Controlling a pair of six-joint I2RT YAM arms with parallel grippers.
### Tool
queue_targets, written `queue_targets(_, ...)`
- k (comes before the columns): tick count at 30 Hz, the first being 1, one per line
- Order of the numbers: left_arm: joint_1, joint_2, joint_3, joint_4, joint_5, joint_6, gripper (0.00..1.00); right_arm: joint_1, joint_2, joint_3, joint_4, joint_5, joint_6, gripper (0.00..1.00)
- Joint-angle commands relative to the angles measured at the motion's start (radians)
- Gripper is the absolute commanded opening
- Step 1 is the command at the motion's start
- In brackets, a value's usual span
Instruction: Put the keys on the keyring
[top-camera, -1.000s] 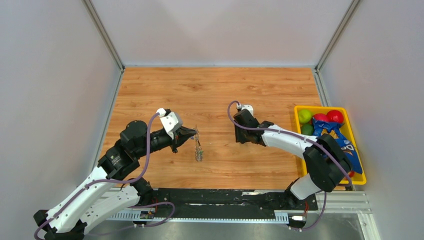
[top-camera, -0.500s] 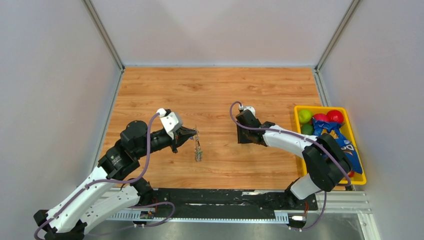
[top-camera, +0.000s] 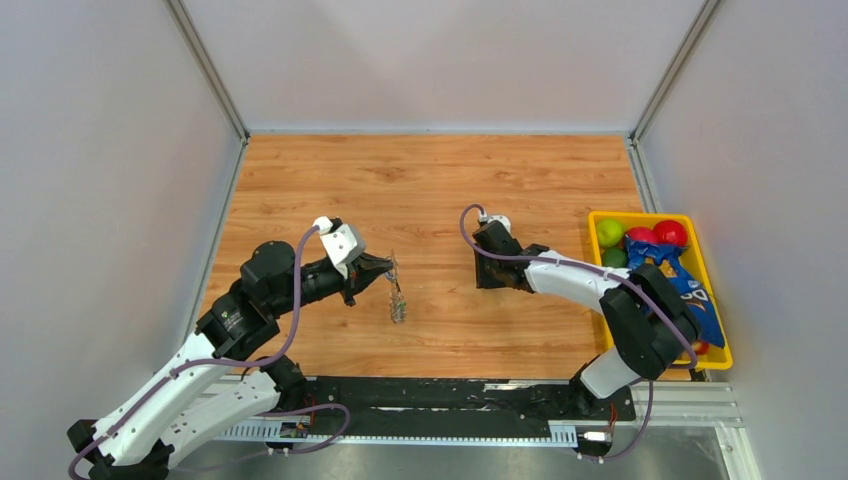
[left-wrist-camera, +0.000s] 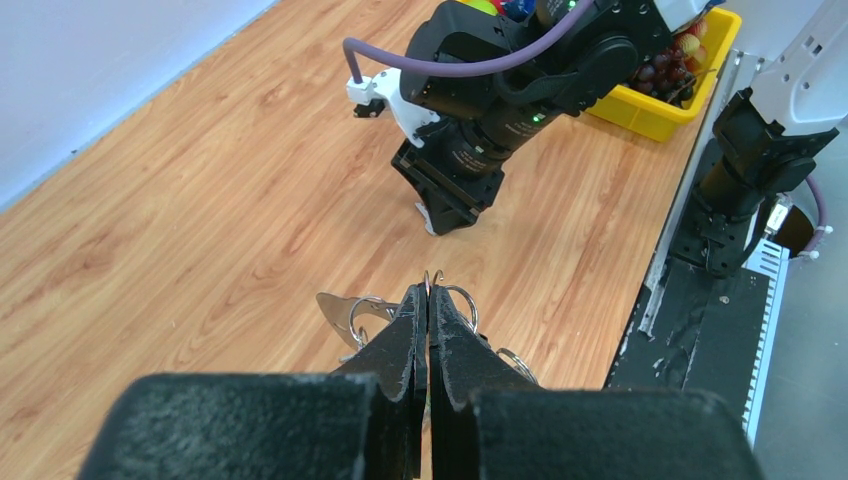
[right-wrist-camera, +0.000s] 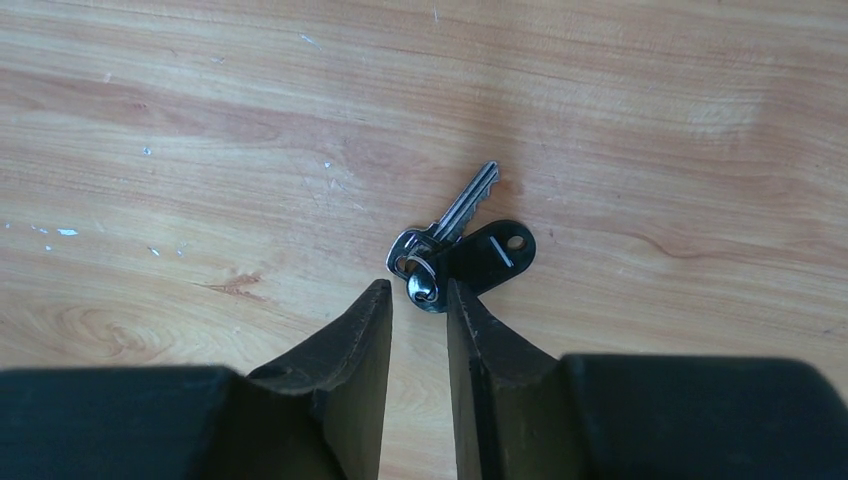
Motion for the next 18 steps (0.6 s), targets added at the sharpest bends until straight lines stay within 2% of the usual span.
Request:
queue_targets(1,0.002,-0.013,0.005,0.072,0.003,0.019,0.0,-0.006,0.005,-0.01,0.044,-0.014,0.024,0.28)
queue_targets(13,0.002,-0.013,0.003,0.072,0.003,0.019,0.0,-0.007,0.025,-0.01,0.057,-0.015,0.02,0.19)
queue_targets(17,0.002,-0.011,0.003,0.072,0.002,0.019,0.0,-0.006,0.035,-0.009,0.06,-0.011,0.015,0.12)
queue_targets(18,0.001,-0.01,0.003,0.072,0.002,0.019,0.0,-0.007,0.037,-0.009,0.061,-0.013,0.014,0.05)
